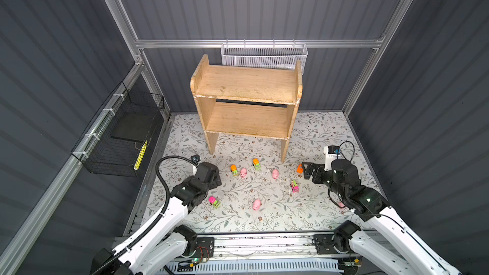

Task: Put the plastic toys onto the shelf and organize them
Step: 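Move the left gripper over a pink pig while the right gripper advances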

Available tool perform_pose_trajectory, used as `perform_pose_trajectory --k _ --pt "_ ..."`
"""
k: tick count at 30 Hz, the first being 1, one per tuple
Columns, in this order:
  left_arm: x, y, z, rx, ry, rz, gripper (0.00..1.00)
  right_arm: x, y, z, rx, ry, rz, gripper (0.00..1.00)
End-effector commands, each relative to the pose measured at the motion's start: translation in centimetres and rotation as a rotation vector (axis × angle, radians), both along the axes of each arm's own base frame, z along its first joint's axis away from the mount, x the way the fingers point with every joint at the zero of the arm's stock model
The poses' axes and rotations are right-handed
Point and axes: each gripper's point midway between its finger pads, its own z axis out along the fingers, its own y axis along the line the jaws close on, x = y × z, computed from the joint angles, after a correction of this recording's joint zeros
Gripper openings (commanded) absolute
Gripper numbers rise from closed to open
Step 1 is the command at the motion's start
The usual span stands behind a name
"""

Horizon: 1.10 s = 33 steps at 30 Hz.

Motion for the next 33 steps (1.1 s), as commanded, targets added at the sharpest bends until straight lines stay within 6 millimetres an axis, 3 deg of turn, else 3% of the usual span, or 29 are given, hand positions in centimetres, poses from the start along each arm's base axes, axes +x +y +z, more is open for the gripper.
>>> perform_pose_trajectory --k 1,9,15,24,33 --pt "-1.9 1.4 -1.7 0.005 0.009 0.099 0.93 -1.5 0.7 -2.5 -0.005 0.071 0.009 0.99" --pt "-2.5 1.9 -3.4 0.068 0.036 0.155 0.89 -2.8 3.2 -3.6 -0.033 0.089 0.08 0.99" --pt "-2.1 1.8 -3.9 0.045 0.016 0.179 0.86 -2.8 4.1 -3.0 -0.028 0.075 0.098 0.99" --pt "-2.7 2.7 -5.5 0.044 0.034 0.267 0.84 -2.9 3.9 -2.3 -0.034 0.053 0.099 0.99" --pt "-1.0 1.7 -6.2 0.101 0.052 0.252 0.8 -3.2 3.2 -2.9 -0.022 0.051 0.081 0.99"
